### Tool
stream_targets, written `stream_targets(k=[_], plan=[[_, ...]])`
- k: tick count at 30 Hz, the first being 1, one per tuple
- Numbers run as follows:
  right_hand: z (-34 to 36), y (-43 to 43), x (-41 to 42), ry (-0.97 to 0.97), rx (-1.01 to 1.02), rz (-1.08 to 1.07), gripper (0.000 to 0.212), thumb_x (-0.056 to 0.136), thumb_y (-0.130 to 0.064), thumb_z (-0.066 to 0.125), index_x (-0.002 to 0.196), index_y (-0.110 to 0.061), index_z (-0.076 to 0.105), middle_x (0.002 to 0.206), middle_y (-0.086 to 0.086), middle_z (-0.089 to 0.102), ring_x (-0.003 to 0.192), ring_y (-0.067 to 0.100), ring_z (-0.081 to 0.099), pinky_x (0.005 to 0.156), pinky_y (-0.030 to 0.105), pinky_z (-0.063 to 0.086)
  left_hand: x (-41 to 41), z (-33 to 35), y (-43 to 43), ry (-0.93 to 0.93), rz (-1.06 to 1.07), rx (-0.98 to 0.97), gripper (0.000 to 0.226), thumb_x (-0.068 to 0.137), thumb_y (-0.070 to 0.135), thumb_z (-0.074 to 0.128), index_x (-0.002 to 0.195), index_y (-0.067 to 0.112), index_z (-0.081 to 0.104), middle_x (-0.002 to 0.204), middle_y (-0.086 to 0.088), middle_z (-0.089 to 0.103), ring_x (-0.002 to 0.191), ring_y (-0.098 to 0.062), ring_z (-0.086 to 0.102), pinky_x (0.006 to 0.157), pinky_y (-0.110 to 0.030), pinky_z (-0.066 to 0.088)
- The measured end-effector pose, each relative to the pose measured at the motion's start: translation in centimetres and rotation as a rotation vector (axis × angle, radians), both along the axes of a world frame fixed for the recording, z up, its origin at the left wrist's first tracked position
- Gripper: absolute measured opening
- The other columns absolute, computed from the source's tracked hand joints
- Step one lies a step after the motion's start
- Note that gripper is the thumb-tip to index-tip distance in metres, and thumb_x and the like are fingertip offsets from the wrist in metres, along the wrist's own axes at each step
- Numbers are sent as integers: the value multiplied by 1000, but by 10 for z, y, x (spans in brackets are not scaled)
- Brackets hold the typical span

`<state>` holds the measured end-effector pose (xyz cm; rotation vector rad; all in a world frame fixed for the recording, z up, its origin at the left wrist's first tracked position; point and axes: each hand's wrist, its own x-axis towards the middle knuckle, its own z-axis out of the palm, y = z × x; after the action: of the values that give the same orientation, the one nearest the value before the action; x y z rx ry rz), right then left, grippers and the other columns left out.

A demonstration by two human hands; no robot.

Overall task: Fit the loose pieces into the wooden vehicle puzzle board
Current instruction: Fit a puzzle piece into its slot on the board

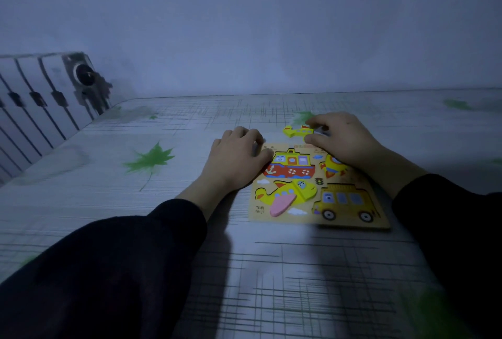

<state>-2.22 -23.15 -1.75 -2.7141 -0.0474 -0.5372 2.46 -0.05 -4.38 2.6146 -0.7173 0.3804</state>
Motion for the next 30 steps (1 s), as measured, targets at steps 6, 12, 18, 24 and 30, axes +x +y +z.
stream_targets(k=[6,12,18,24,30], plan=[[1,3,3,27,-3,-9,41,82,-42,63,118,-22,60,118,9,67,110,31,56,91,48,48,0,0,1,4,-2,1,40,87,57,49,112,28,60,125,-2,56,115,-26,47,90,-40,34],[0,3,6,55,-33,18,29,86,-32,61,111,-17,62,103,11,65,100,31,56,85,45,48,2,-1,1,-2,0,10,44,87,61,47,114,27,59,125,-1,56,116,-25,48,90,-40,34],[2,5,3,71,-17,39,31,89,-27,59,117,-13,55,112,14,58,107,33,49,92,46,42,4,-3,2,-10,-5,24,47,87,63,44,115,28,59,124,-2,56,116,-25,48,86,-38,31],[4,12,-12,-27,74,128,25,90,-27,57,115,-22,55,111,-1,55,104,18,46,81,31,33,3,-3,1,-9,-5,9,45,86,62,45,113,29,58,122,-2,56,115,-25,47,84,-37,29],[8,29,-33,-53,73,238,23,89,-27,60,112,-23,58,103,-7,54,92,2,45,71,14,32,2,-2,0,-14,7,9,43,87,60,47,112,28,59,121,-3,56,114,-27,47,86,-39,31]])
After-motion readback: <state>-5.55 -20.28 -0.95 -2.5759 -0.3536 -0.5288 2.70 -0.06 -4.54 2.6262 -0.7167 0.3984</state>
